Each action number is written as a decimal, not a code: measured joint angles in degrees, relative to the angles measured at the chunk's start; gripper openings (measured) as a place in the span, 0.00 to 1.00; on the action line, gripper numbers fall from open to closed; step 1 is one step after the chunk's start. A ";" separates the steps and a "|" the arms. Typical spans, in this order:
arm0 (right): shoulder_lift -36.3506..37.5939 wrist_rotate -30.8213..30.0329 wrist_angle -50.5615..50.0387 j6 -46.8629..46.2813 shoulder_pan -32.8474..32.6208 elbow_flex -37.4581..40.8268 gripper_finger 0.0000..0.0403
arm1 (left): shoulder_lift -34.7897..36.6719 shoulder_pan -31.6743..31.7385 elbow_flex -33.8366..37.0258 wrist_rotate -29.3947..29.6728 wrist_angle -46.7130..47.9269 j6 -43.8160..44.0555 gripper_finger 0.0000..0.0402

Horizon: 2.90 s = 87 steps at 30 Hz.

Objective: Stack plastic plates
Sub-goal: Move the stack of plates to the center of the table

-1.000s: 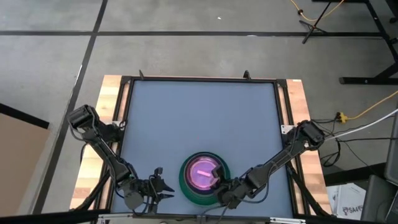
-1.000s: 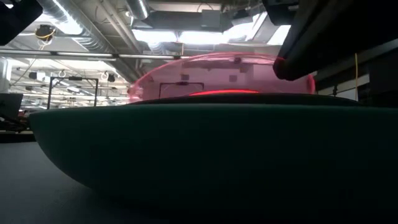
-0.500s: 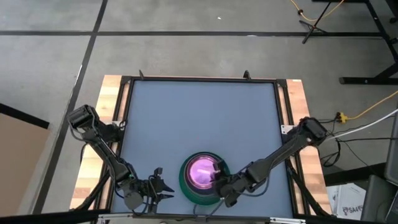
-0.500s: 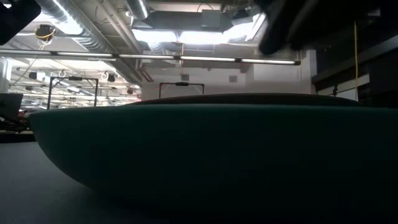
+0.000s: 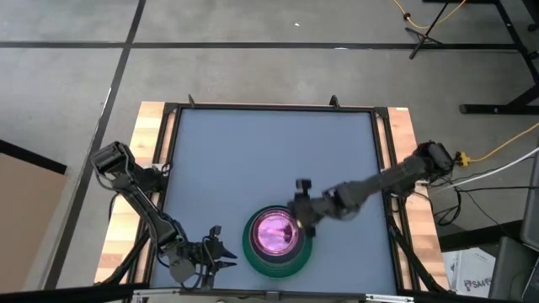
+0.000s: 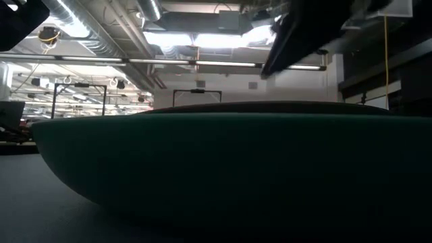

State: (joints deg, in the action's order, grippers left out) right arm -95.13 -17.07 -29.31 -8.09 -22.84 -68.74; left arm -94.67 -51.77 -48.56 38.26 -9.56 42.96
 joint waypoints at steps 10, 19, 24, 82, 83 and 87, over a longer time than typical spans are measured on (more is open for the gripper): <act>0.11 11.79 26.47 -9.75 11.29 17.62 0.36 | 0.00 0.07 0.00 0.81 0.04 -1.46 0.21; -0.07 11.69 28.78 -10.78 11.25 18.61 0.36 | 0.01 0.17 0.00 1.52 0.07 -1.55 0.21; -2.83 11.70 29.18 -11.07 11.25 18.59 0.36 | 0.02 0.24 0.02 1.73 0.03 -1.57 0.21; -5.49 8.92 31.35 5.11 29.62 15.90 0.00 | 0.04 1.40 0.02 1.25 -0.07 -4.61 0.21; -5.49 9.65 31.73 5.66 30.49 15.90 0.00 | 0.04 1.40 0.02 1.25 -0.07 -4.67 0.21; -5.49 11.69 32.25 7.88 33.20 15.90 0.00 | 0.04 1.40 0.02 1.27 -0.08 -5.64 0.21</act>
State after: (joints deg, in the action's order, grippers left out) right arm -100.62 -5.38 2.95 -0.22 10.35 -52.84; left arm -94.63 -50.37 -48.53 39.53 -9.64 37.32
